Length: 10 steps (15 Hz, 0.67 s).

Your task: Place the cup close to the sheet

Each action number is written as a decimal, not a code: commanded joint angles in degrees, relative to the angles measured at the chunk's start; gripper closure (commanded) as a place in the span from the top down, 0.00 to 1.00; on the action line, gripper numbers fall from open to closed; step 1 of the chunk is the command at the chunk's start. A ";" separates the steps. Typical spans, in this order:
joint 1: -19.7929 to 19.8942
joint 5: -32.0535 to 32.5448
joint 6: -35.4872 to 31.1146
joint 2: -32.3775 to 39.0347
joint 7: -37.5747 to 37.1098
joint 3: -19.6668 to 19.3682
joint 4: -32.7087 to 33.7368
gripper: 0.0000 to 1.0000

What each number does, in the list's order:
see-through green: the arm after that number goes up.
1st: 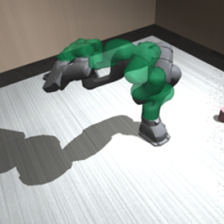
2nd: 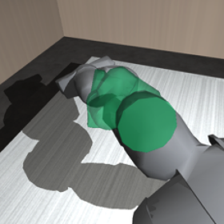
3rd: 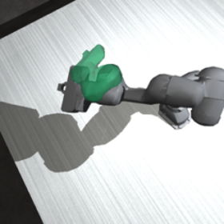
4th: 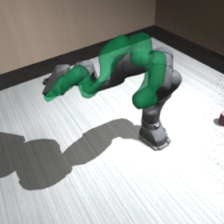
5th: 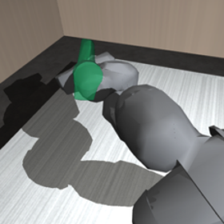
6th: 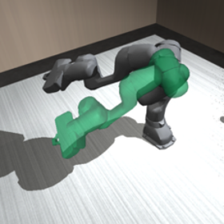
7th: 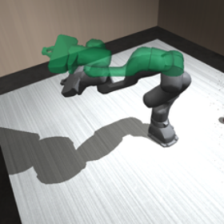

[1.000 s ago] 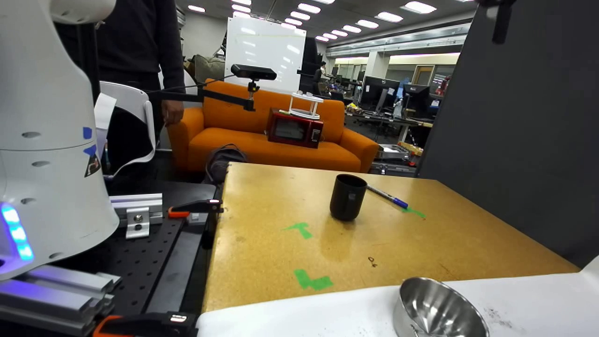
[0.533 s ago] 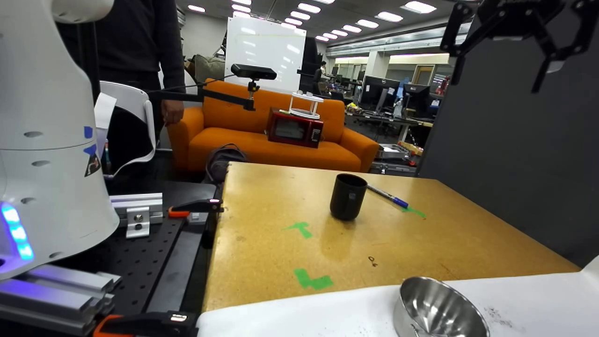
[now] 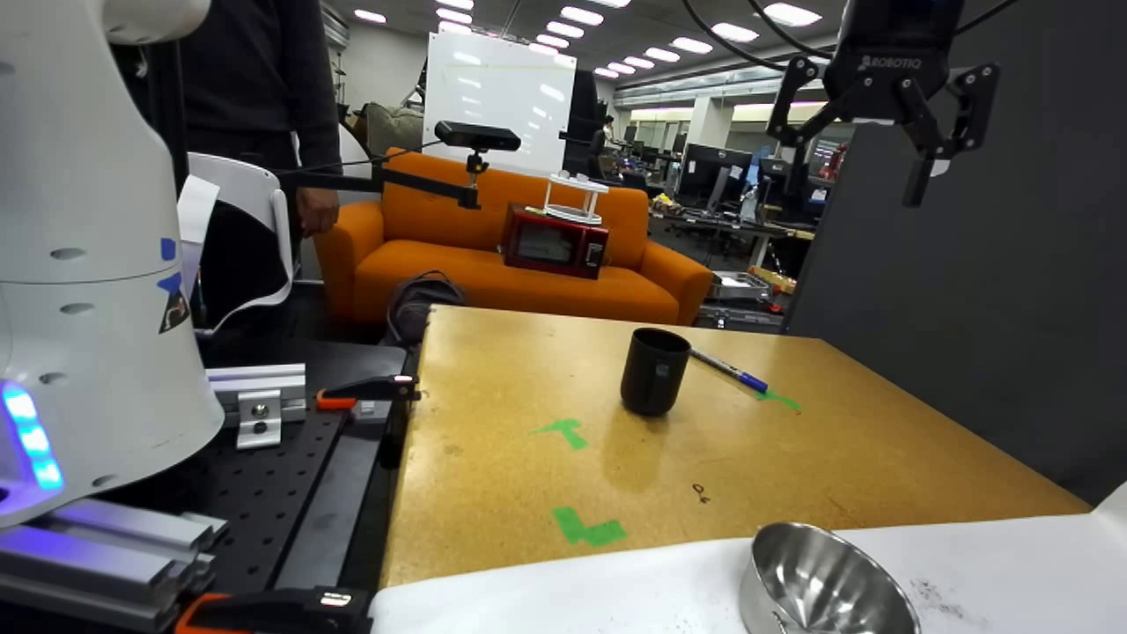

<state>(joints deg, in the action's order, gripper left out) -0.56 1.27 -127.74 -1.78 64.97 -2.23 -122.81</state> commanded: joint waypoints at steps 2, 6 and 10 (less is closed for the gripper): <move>0.00 3.77 -0.48 1.38 1.02 1.09 -1.53 1.00; -0.10 3.88 -1.60 4.62 -0.31 1.76 -1.83 1.00; -0.10 3.68 -3.98 8.19 -2.83 2.59 -1.49 1.00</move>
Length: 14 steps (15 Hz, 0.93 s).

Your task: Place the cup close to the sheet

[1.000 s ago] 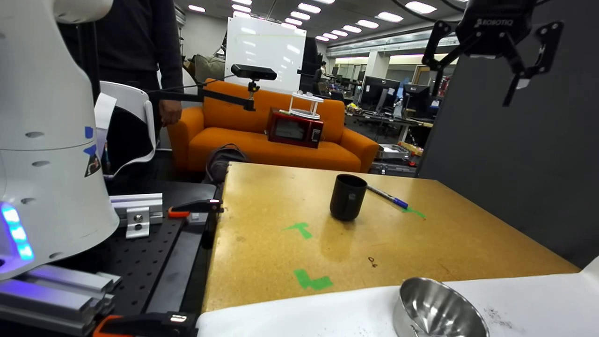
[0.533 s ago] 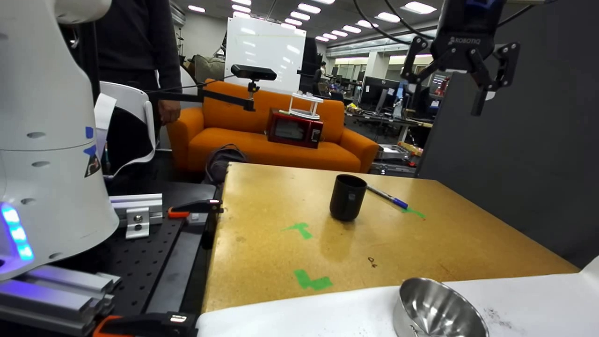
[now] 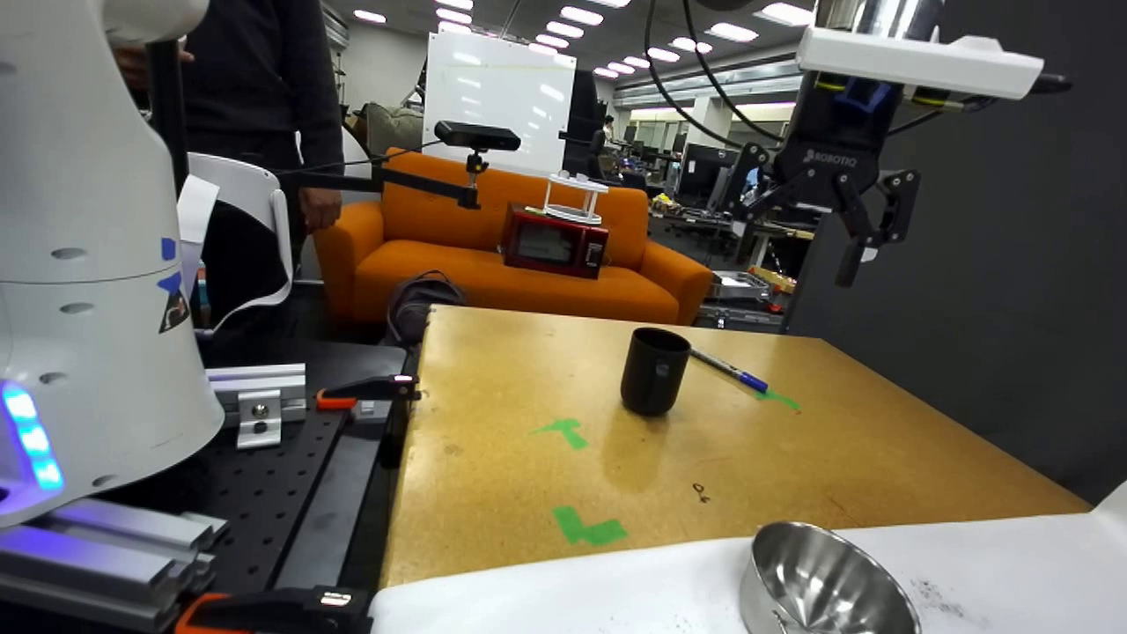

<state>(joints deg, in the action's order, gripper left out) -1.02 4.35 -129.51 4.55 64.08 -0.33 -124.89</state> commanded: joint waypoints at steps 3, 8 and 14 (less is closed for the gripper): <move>0.19 1.68 -4.76 3.98 -5.43 1.09 0.38 1.00; 0.64 0.80 -4.72 4.30 -4.55 1.83 0.21 1.00; 0.64 0.81 -4.76 4.30 -4.55 1.83 0.27 1.00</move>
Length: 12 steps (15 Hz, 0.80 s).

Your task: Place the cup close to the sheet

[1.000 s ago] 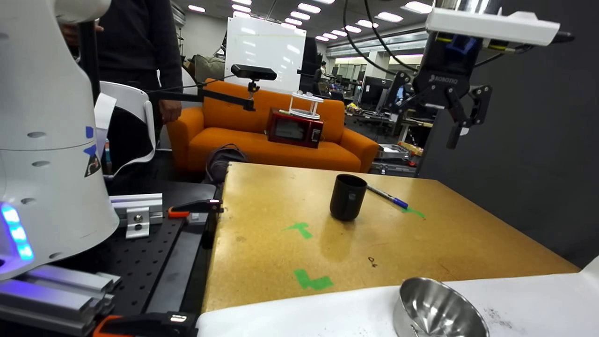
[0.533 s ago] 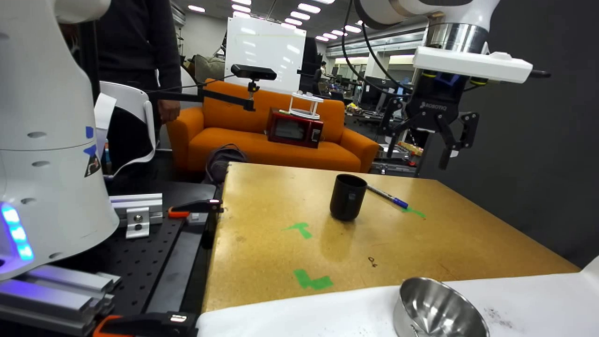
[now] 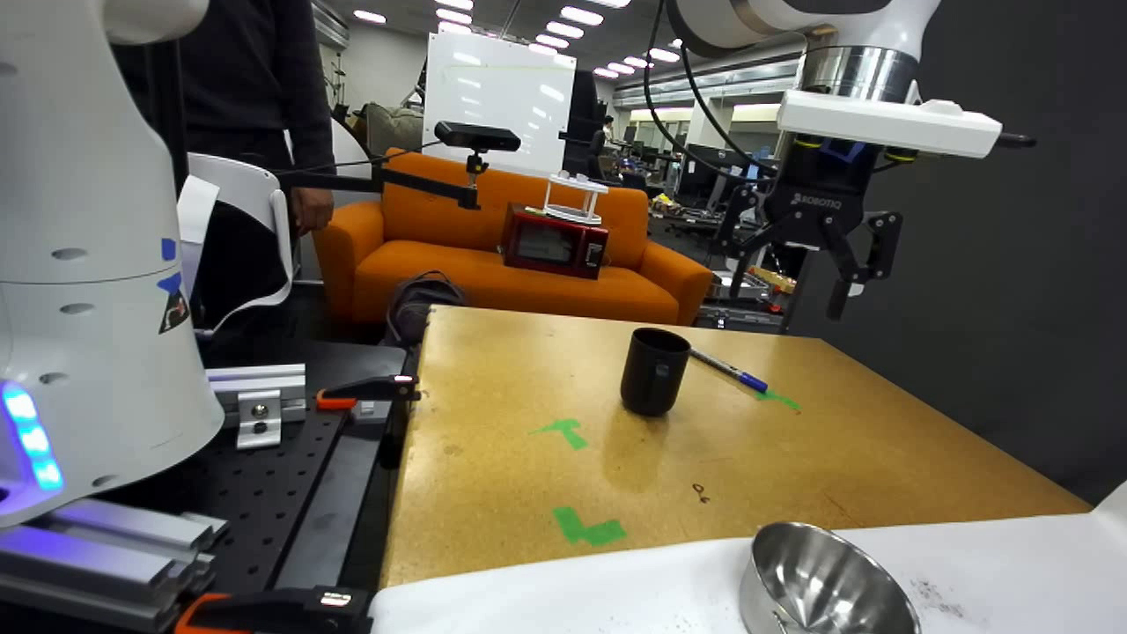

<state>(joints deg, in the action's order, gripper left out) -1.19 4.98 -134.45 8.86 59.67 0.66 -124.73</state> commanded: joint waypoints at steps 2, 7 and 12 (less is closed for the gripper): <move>0.55 0.44 -0.87 1.28 -0.75 1.02 0.72 1.00; -0.42 0.53 -6.77 3.93 -6.00 2.66 0.48 1.00; -0.34 -6.09 -11.32 10.71 -6.61 7.92 2.03 1.00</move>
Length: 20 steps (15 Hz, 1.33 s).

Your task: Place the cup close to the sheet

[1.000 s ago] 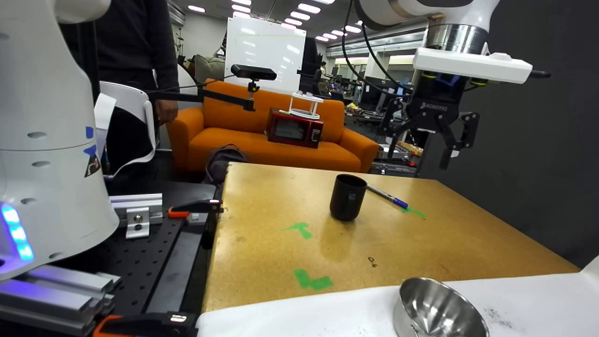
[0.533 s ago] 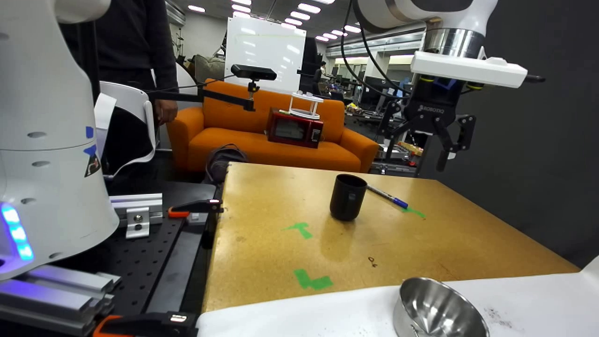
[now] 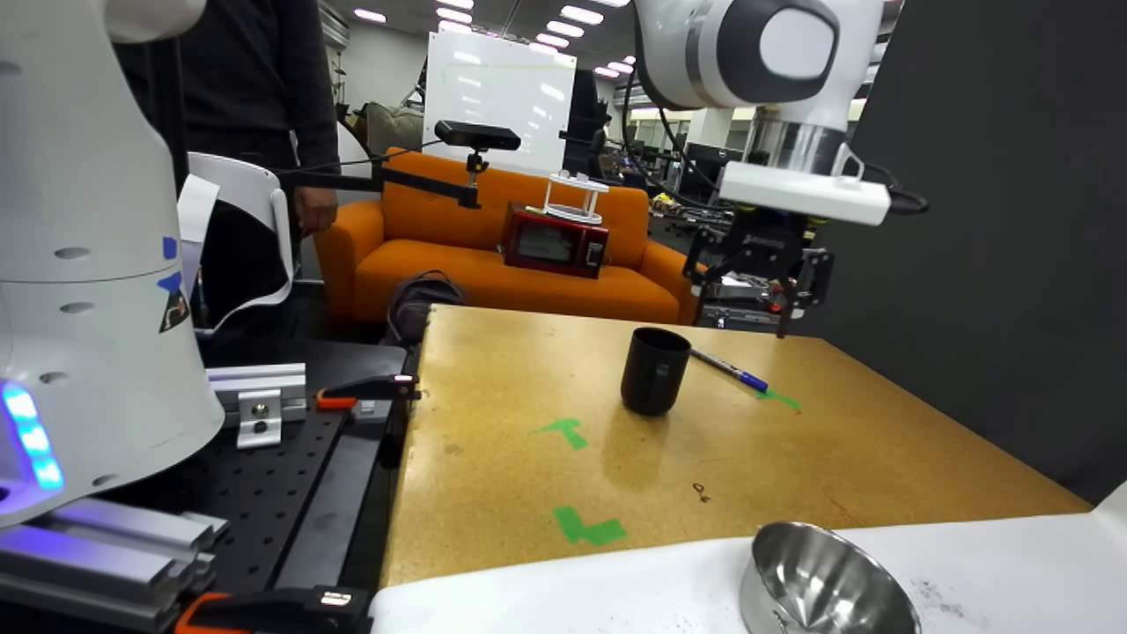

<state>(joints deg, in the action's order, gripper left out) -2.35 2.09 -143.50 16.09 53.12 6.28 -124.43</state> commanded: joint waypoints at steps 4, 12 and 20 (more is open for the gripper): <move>1.37 -5.97 -3.17 4.83 0.09 5.11 -0.53 1.00; 0.41 -3.49 -1.78 3.24 0.38 6.20 -4.01 1.00; -2.66 8.94 0.72 -0.15 -10.16 2.73 -12.40 1.00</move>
<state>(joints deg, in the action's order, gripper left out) -3.60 6.11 -142.84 18.16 46.52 10.95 -134.31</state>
